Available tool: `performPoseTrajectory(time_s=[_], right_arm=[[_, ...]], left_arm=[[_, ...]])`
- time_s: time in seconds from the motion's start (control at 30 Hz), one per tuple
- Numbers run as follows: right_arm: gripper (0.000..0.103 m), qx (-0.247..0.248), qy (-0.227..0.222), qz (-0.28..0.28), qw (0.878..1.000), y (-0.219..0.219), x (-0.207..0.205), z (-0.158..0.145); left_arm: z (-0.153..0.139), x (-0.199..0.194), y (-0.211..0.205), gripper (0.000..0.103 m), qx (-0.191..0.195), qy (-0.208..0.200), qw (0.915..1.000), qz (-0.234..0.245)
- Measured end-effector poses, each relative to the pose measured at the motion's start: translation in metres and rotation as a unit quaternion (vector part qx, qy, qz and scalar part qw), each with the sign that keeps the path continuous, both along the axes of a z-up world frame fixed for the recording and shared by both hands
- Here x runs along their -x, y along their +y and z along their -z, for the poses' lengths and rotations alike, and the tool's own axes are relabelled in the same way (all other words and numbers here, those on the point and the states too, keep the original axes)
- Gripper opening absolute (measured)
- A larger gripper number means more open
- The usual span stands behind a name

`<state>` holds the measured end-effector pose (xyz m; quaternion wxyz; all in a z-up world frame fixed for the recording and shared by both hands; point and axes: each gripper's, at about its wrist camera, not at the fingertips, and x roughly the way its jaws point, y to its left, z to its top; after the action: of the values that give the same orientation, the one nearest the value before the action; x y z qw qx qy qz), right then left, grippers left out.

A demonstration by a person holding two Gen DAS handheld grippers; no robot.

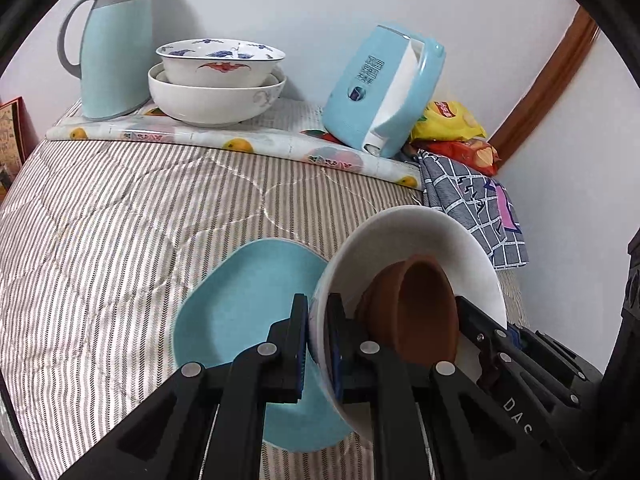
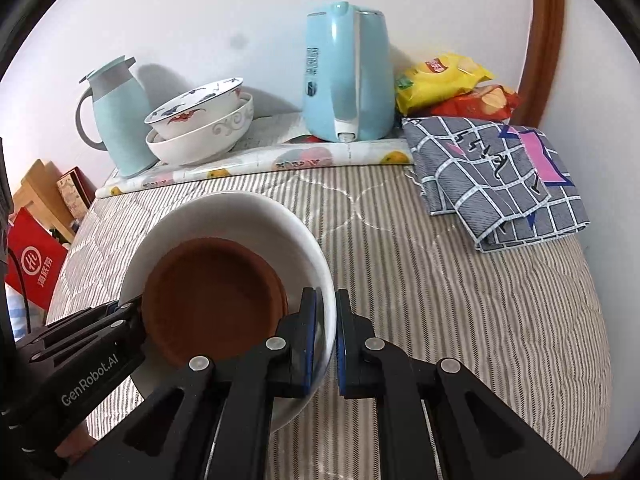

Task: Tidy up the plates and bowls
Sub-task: 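Lift the white bowl with both grippers and carry it over the teal plate stack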

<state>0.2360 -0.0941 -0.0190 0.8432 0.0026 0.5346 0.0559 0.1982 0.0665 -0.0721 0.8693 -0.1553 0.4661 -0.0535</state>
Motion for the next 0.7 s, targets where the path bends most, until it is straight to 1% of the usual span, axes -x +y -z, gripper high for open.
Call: performPoseTrajectory(time_s=[0.07,0.7], right_arm=[[0.008,0.002,-0.005,-0.004,1.0,0.005,0.0,-0.001],[0.009,-0.006,0.013,-0.013,1.0,0.026,0.002,0.015]], left_arm=[[0.0,0.001,0.003,0.01,-0.002,0.0,1.0,-0.002],[0.012,0.002,0.025,0.01,0.001,0.014,0.9998,-0.017]])
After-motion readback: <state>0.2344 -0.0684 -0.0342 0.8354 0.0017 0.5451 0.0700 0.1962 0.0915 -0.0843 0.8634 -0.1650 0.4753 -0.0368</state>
